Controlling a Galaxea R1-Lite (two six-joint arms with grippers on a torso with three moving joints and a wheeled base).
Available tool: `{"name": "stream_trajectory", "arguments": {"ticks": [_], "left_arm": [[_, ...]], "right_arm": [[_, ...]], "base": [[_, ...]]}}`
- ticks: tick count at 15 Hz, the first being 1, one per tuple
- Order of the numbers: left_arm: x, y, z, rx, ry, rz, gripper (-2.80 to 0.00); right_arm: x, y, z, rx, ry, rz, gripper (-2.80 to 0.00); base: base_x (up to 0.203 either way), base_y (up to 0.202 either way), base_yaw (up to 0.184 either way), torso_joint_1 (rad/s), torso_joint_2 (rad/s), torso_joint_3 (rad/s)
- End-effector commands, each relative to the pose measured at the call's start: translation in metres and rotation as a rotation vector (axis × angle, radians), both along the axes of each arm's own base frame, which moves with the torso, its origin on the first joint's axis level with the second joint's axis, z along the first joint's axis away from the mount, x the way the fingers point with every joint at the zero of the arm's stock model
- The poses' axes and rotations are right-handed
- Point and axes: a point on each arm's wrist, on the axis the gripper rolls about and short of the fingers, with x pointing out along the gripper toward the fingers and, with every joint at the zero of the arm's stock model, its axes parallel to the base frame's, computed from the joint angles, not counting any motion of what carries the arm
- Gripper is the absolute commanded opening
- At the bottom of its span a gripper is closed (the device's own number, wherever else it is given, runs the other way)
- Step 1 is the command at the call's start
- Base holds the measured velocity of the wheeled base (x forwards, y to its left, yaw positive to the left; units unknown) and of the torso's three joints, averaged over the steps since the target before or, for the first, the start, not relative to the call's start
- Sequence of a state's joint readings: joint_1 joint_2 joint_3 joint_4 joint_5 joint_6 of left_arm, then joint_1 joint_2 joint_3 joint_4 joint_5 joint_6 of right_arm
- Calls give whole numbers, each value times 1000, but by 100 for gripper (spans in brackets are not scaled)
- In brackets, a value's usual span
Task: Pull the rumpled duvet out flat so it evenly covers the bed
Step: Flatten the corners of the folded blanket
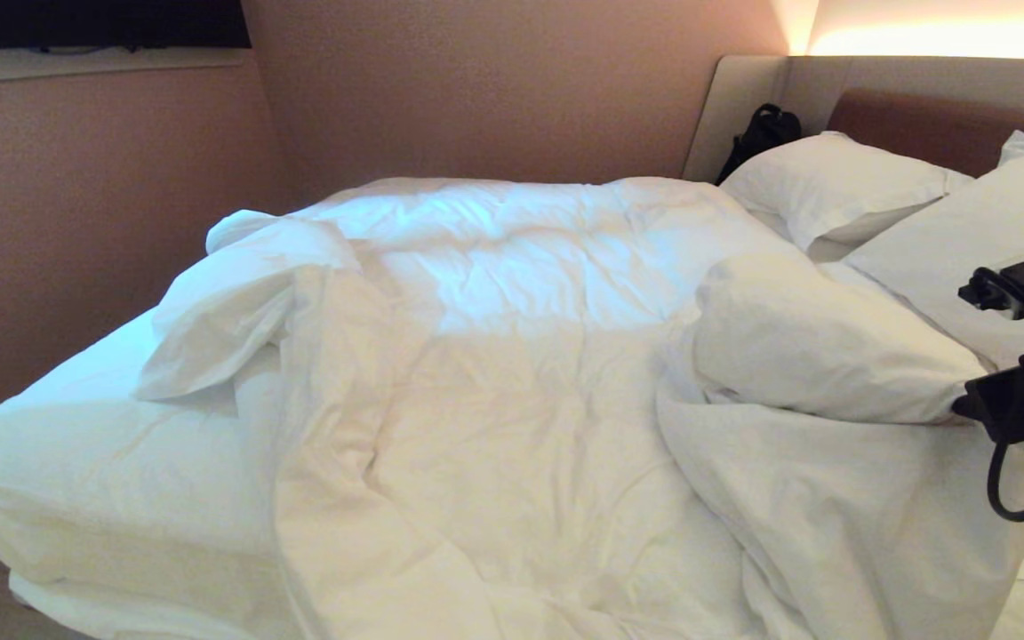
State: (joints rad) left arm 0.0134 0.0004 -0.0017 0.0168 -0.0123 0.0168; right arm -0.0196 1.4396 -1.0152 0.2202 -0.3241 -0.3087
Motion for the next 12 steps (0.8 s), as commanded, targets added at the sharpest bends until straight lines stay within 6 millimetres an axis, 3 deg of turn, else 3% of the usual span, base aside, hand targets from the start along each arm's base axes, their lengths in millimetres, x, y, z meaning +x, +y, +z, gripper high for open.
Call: {"name": "stream_trajectory", "arguments": {"ticks": [1, 3, 7, 11, 12], "left_arm": [[0, 0, 0, 0, 0, 1, -280], [0, 0, 0, 0, 0, 2, -280], [0, 0, 0, 0, 0, 0, -280], [0, 0, 0, 0, 0, 2, -280], [0, 0, 0, 1, 0, 1, -280]], "right_arm": [[-18, 3, 12, -5, -51, 22, 0], [-38, 11, 26, -5, -119, 67, 0], [-58, 32, 37, 11, -192, 183, 0], [-51, 46, 31, 24, -205, 250, 0], [-43, 49, 27, 26, -209, 251, -280]], "base": [[0, 0, 0, 0, 0, 0], [0, 0, 0, 0, 0, 0], [0, 0, 0, 0, 0, 0], [0, 0, 0, 0, 0, 0], [0, 0, 0, 0, 0, 0]]}}
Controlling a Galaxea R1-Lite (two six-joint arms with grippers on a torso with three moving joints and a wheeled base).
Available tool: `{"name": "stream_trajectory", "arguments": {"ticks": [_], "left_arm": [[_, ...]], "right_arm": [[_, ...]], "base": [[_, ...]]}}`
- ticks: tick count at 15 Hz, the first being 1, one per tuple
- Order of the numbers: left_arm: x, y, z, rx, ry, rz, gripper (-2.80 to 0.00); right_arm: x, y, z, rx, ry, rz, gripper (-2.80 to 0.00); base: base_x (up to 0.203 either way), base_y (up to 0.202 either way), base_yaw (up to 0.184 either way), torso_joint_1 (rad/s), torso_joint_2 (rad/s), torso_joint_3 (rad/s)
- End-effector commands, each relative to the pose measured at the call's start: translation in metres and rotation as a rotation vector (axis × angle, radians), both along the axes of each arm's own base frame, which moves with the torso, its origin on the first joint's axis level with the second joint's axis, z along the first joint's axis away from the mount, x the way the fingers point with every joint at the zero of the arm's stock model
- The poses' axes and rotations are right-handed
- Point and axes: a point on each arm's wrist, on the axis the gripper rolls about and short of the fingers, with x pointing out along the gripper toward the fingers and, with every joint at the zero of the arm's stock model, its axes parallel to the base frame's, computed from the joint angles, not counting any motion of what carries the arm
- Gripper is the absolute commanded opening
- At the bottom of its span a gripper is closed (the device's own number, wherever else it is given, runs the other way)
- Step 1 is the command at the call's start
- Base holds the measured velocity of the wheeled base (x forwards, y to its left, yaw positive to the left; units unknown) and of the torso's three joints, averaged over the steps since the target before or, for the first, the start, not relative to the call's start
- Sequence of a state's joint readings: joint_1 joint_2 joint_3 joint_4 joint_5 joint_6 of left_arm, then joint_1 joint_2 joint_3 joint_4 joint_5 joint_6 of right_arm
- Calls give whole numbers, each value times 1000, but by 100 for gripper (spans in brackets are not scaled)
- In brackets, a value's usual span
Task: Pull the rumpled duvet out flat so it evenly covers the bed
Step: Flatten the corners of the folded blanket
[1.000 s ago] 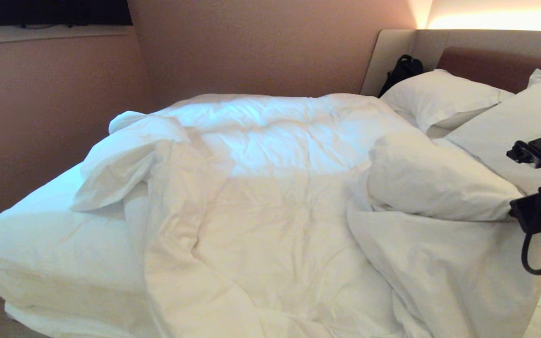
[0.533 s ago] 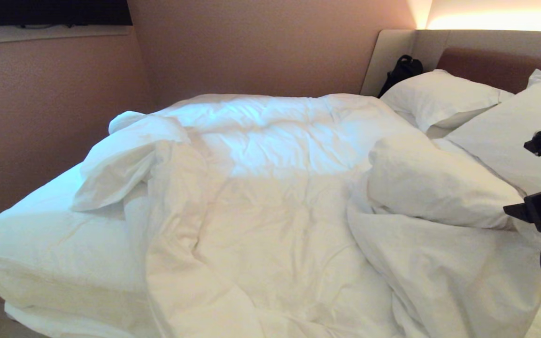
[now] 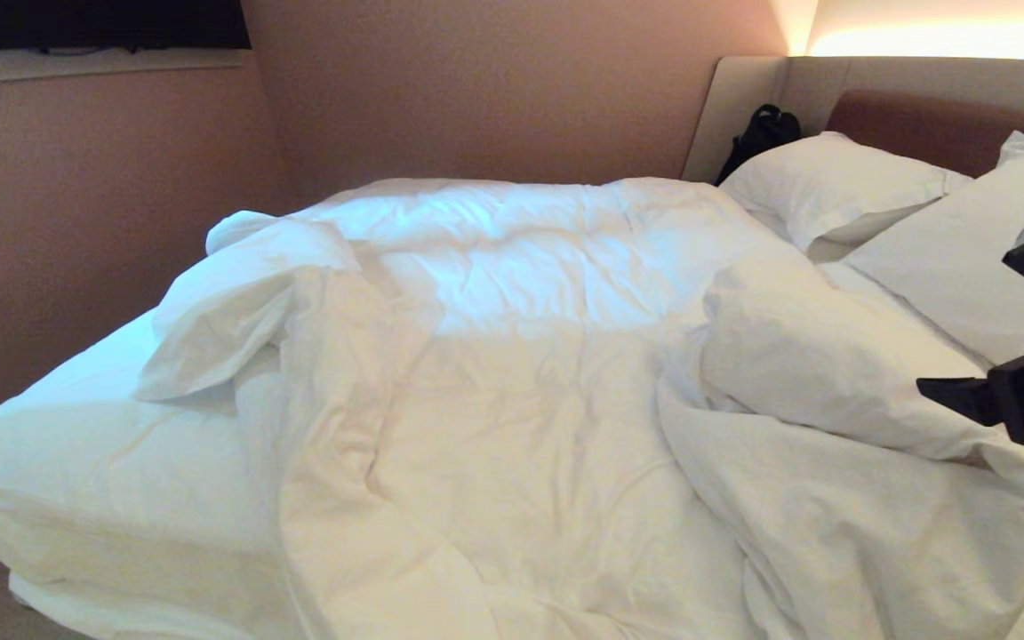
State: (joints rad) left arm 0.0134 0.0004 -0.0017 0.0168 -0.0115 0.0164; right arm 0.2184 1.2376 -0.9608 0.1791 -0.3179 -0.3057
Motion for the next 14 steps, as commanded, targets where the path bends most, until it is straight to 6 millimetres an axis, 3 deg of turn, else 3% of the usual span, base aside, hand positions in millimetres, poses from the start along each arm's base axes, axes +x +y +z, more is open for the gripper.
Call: {"name": "stream_trajectory", "arguments": {"ticks": [1, 4, 7, 12, 14], "left_arm": [[0, 0, 0, 0, 0, 0, -280], [0, 0, 0, 0, 0, 0, -280], [0, 0, 0, 0, 0, 0, -280], [0, 0, 0, 1, 0, 1, -280], [0, 0, 0, 0, 0, 0, -280]], "right_arm": [[22, 8, -10, 2, -16, 8, -280], [37, 13, -18, 5, -29, -8, -280], [71, 29, -42, -11, -16, -61, -280], [83, 48, -51, 19, -57, -70, -280], [85, 65, -57, 29, -55, -60, -280]], "base": [[0, 0, 0, 0, 0, 0], [0, 0, 0, 0, 0, 0], [0, 0, 0, 0, 0, 0], [0, 0, 0, 0, 0, 0], [0, 0, 0, 0, 0, 0]]}}
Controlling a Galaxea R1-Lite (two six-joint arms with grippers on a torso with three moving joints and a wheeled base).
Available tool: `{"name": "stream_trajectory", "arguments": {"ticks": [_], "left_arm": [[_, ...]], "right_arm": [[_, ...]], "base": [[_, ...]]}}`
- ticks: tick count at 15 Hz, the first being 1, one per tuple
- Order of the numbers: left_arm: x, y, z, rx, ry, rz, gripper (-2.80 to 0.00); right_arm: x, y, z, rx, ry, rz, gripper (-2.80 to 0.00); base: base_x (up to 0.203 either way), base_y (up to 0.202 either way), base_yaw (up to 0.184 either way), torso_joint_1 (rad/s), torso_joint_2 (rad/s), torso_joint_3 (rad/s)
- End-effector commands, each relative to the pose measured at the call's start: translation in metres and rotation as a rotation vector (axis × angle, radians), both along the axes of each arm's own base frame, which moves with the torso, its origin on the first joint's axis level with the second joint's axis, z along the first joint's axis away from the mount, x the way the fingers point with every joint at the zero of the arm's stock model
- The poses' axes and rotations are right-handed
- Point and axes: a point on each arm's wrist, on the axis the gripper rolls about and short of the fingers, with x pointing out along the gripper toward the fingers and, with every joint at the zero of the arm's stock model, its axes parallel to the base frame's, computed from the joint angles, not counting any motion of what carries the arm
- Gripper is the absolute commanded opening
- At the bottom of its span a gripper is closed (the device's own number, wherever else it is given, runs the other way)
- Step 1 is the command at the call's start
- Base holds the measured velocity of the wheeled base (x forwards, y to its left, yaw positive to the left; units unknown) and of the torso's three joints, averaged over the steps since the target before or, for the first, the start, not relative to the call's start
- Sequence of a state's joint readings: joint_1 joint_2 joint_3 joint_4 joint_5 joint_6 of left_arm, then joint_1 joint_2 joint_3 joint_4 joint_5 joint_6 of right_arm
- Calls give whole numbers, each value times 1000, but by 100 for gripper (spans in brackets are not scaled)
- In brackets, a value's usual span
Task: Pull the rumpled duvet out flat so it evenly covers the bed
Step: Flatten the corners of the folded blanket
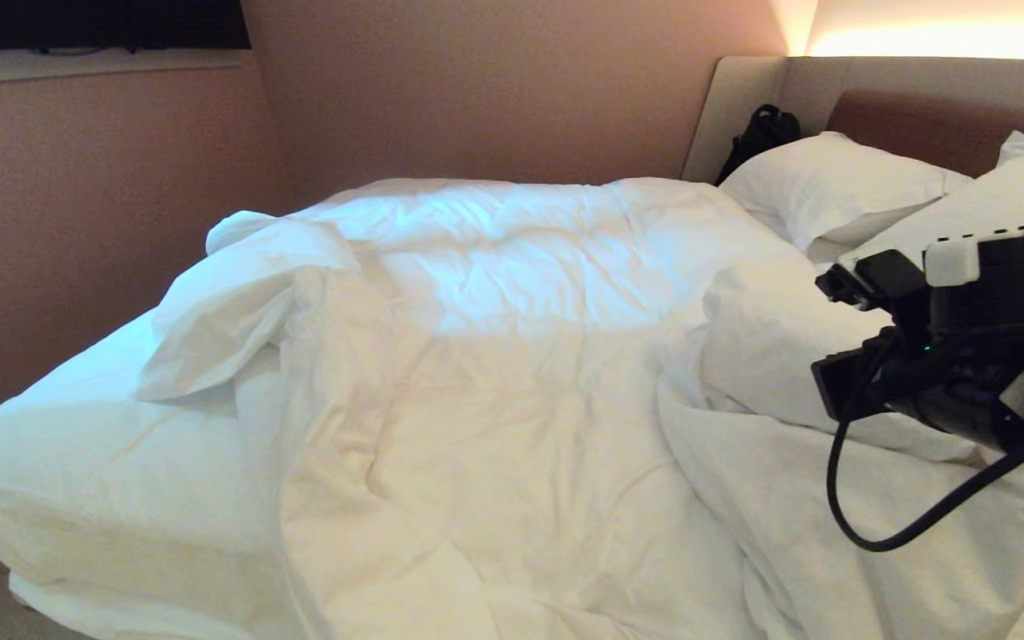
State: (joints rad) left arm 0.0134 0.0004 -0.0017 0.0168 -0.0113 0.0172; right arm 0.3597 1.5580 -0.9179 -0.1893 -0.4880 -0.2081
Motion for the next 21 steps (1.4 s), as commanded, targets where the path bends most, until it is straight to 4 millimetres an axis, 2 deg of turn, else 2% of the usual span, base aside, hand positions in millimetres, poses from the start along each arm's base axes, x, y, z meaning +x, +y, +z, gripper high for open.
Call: {"name": "stream_trajectory", "arguments": {"ticks": [1, 6, 16, 21], "left_arm": [[0, 0, 0, 0, 0, -1, -280], [0, 0, 0, 0, 0, -1, -280], [0, 0, 0, 0, 0, 0, -280], [0, 0, 0, 0, 0, -1, -280]], "right_arm": [[7, 15, -7, 15, -23, -11, -280], [26, 26, -25, -9, -56, -71, -280], [35, 35, -41, -20, -28, -58, -280], [58, 46, -73, -27, -16, -60, -280]], "base": [[0, 0, 0, 0, 0, 0], [0, 0, 0, 0, 0, 0], [0, 0, 0, 0, 0, 0], [0, 0, 0, 0, 0, 0]]}}
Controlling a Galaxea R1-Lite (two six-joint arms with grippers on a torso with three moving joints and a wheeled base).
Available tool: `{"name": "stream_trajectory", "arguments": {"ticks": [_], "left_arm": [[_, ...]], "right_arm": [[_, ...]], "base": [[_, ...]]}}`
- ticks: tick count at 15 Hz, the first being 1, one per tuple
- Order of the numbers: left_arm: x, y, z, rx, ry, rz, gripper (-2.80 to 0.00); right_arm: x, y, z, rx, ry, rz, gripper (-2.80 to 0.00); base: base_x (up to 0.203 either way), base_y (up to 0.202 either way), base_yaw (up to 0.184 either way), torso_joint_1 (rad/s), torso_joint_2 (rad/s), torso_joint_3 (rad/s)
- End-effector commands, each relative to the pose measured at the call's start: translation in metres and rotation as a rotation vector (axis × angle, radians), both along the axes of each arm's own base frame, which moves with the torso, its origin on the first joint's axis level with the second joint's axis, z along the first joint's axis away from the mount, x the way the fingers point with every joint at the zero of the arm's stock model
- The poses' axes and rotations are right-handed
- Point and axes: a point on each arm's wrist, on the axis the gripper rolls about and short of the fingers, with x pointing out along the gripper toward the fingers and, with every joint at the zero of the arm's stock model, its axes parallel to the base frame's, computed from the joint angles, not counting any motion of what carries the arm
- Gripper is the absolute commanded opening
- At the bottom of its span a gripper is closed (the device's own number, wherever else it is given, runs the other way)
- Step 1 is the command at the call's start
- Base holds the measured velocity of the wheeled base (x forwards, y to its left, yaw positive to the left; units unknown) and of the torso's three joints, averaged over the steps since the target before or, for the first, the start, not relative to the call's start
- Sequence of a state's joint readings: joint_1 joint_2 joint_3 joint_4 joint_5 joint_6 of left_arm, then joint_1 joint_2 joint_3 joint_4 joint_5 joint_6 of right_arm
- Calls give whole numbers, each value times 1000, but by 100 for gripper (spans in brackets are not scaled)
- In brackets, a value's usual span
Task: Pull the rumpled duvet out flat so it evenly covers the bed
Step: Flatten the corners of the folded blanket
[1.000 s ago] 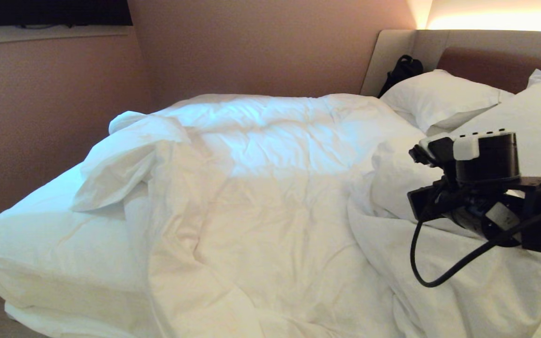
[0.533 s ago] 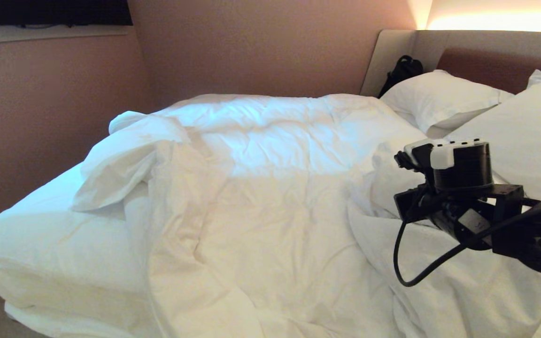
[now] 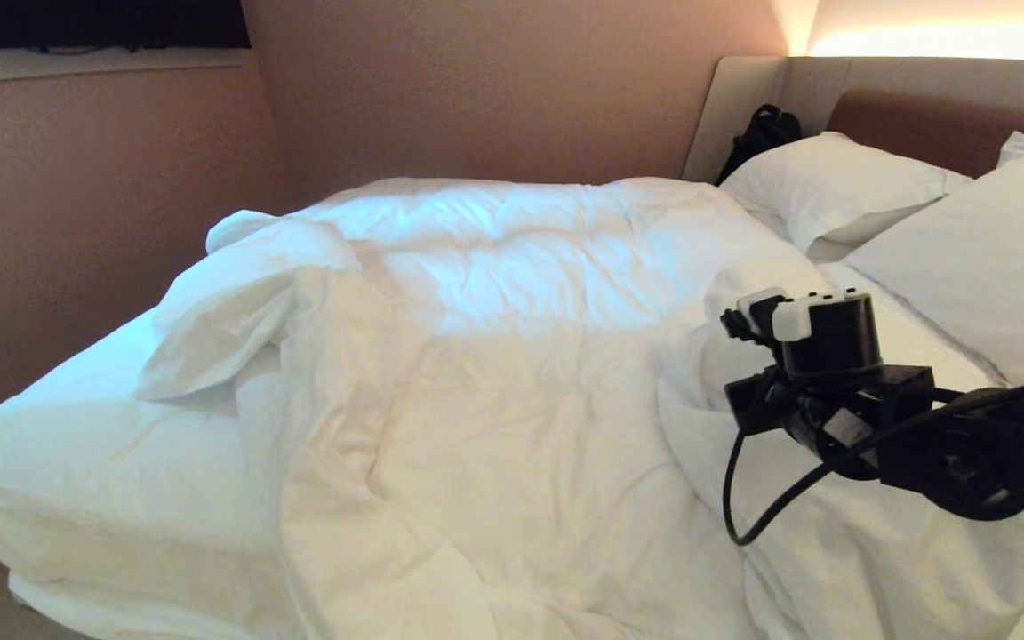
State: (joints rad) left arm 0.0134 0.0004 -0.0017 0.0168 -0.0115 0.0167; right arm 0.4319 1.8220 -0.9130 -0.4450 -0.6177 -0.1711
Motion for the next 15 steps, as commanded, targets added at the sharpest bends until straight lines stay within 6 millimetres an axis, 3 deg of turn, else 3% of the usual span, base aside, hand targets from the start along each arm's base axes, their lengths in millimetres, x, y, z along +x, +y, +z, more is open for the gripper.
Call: {"name": "stream_trajectory", "arguments": {"ticks": [1, 7, 13, 14, 15], "left_arm": [[0, 0, 0, 0, 0, 1, -280], [0, 0, 0, 0, 0, 0, -280], [0, 0, 0, 0, 0, 0, -280], [0, 0, 0, 0, 0, 1, -280], [0, 0, 0, 0, 0, 1, -280]], "right_arm": [[15, 7, -20, 3, -4, -4, -280], [31, 13, -39, 55, 8, -30, -280], [33, 14, -48, 51, 26, -33, -280], [33, 14, -48, 49, 28, -33, 0], [33, 14, -49, 47, 32, -33, 0]], "base": [[0, 0, 0, 0, 0, 0], [0, 0, 0, 0, 0, 0], [0, 0, 0, 0, 0, 0], [0, 0, 0, 0, 0, 0], [0, 0, 0, 0, 0, 0]]}}
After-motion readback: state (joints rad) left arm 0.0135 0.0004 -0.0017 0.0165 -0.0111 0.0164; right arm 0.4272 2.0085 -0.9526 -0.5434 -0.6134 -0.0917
